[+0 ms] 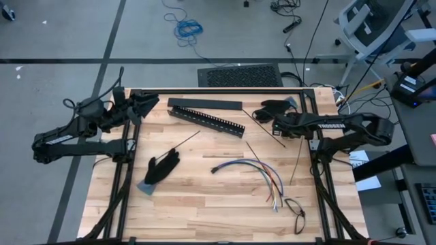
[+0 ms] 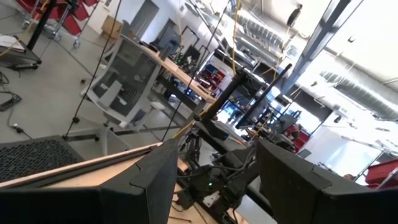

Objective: Ziptie cables
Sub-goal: Wrap the cable wires using a zip tie

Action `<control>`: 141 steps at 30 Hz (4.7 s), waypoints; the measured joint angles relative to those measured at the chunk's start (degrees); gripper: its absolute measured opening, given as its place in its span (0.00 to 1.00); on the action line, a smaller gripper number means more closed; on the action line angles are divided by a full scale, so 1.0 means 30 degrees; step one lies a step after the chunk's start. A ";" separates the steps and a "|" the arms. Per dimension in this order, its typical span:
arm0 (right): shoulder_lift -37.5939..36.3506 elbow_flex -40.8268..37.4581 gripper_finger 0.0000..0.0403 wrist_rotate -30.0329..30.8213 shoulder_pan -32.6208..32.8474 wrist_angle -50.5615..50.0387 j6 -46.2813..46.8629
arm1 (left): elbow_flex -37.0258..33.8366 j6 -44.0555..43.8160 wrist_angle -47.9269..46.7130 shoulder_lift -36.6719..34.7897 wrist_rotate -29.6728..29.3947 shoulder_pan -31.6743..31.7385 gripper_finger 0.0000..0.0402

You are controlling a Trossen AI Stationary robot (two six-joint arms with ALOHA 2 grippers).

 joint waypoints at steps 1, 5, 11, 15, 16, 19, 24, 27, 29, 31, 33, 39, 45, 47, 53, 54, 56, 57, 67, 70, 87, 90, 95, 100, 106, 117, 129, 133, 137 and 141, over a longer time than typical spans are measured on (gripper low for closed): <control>0.0172 0.0015 0.23 0.0047 0.0007 0.0113 0.0000 | 0.0000 -0.0007 0.0002 0.0000 0.0000 -0.0004 0.53; 0.0759 0.0058 0.21 0.0122 0.0014 0.0205 0.0136 | 0.0000 -0.0004 0.0010 -0.0004 0.0000 -0.0004 0.53; 0.0902 0.0050 0.02 0.0127 0.0050 0.0553 -0.0051 | 0.0000 0.0007 0.0007 -0.0007 0.0000 -0.0004 0.53; 0.0781 0.0031 0.01 0.0113 0.0243 0.0540 -0.0381 | 0.0000 0.0007 0.0009 -0.0022 0.0000 0.0003 0.53; 0.0618 0.0020 0.01 0.0135 0.0419 0.0568 -0.0359 | 0.0000 0.0011 0.0009 -0.0034 0.0000 0.0000 0.53; -0.0061 -0.0068 0.00 0.0253 0.1153 0.0466 0.0163 | 0.0000 0.0045 0.0000 -0.0226 0.0000 0.0003 0.53; -0.1629 -0.0081 0.00 0.0028 0.2846 0.0403 0.1494 | 0.0000 0.0199 -0.0024 -0.0445 -0.0131 -0.0001 0.53; -0.2500 0.0023 0.00 0.0483 0.4151 0.0305 0.2196 | 0.0000 0.0498 -0.0049 -0.0562 -0.0243 -0.0002 0.53; -0.3102 0.0372 0.00 0.1003 0.5072 0.0137 0.2203 | 0.0000 0.0617 -0.0087 -0.0658 -0.0299 0.0003 0.53; -0.3675 0.0878 0.00 0.1495 0.5909 0.0146 0.1862 | 0.0000 0.0663 -0.0100 -0.0742 -0.0306 -0.0004 0.53; -0.4187 0.1598 0.00 0.2155 0.6711 0.0349 0.1212 | 0.0000 0.0780 -0.0108 -0.0792 -0.0441 0.0003 0.53; -0.4475 0.3657 0.00 0.1326 0.7997 0.5286 -0.3502 | 0.0000 0.1027 -0.2009 -0.0823 -0.0729 -0.0004 0.53; -0.2167 0.6673 0.00 -0.0978 0.8566 0.5208 -0.6283 | -0.0009 0.1036 -0.6361 -0.0427 -0.0573 -0.0151 0.53; -0.0911 0.7694 0.00 -0.1772 0.8977 0.4769 -0.7224 | -0.0022 0.1085 -0.6281 -0.0306 -0.0483 -0.0356 0.53; 0.3548 1.0863 0.00 -0.3241 1.0523 0.3248 -0.9827 | -0.0015 0.0545 -0.6268 -0.0335 0.0148 -0.1435 0.53; 0.4368 1.1344 0.00 -0.3357 1.0797 0.2789 -1.0211 | -0.0019 0.0209 -0.6264 -0.0333 0.0150 -0.1665 0.53; 0.5833 1.2202 0.00 -0.3758 1.1325 0.2148 -1.1021 | -0.0015 -0.0396 -0.6274 -0.0321 0.0151 -0.2146 0.53; 0.6474 1.2564 0.00 -0.3874 1.1574 0.1988 -1.1362 | -0.0015 -0.0710 -0.6270 -0.0321 0.0143 -0.2411 0.53; 0.9002 1.3405 0.00 -0.3571 1.3298 0.1953 -1.2215 | -0.0007 -0.5394 -0.5843 0.1582 -0.2892 -0.7820 0.53; 0.7990 1.3400 0.00 -0.2518 1.3282 0.1657 -1.2527 | 0.0000 -0.5840 -0.5683 0.3683 -0.4987 -1.0696 0.53; 0.3990 1.3419 0.00 0.0252 1.1364 -0.1726 -0.9256 | -0.3460 -1.2259 -0.7416 1.1616 -0.7566 -1.7726 0.53; 0.3727 1.3412 0.00 0.0469 1.1409 -0.1948 -0.9050 | -0.4518 -1.0458 -0.3723 1.2123 -0.5884 -1.6233 0.53; 0.2991 1.3412 0.00 0.0916 1.1409 -0.2952 -0.9355 | -0.4816 -0.6264 0.2356 1.3462 -0.4700 -1.2991 0.53; 0.1773 1.3412 0.00 0.1200 1.1235 -0.4542 -1.0224 | -0.4747 -0.3754 0.5717 1.6285 -0.0697 -1.0076 0.53; 0.0189 1.3412 0.00 0.1929 1.1234 -0.6823 -1.0489 | -0.3597 -0.2940 0.8292 1.8763 -0.0335 -0.8182 0.53; -0.0540 1.3412 0.00 0.1959 1.1430 -0.7392 -1.0789 | 0.1466 0.1389 0.6105 2.3452 0.2555 -0.7294 0.53; -0.0548 1.3398 0.00 0.1943 1.1438 -0.7743 -1.0885 | 0.5187 0.6017 0.0723 2.5361 0.1696 -0.7023 0.53; -0.0548 1.3401 0.00 0.1944 1.1438 -0.7827 -1.1012 | 0.5187 0.6056 0.0749 2.5361 0.1356 -0.6729 0.53; -0.0548 1.3405 0.00 0.1958 1.1438 -0.7896 -1.1066 | 0.5187 0.6222 0.1158 2.5361 0.1039 -0.6121 0.53; -0.0548 1.3402 0.00 0.1958 1.1438 -0.7918 -1.1139 | 0.5187 0.6442 0.1167 2.5427 0.1058 -0.5610 0.53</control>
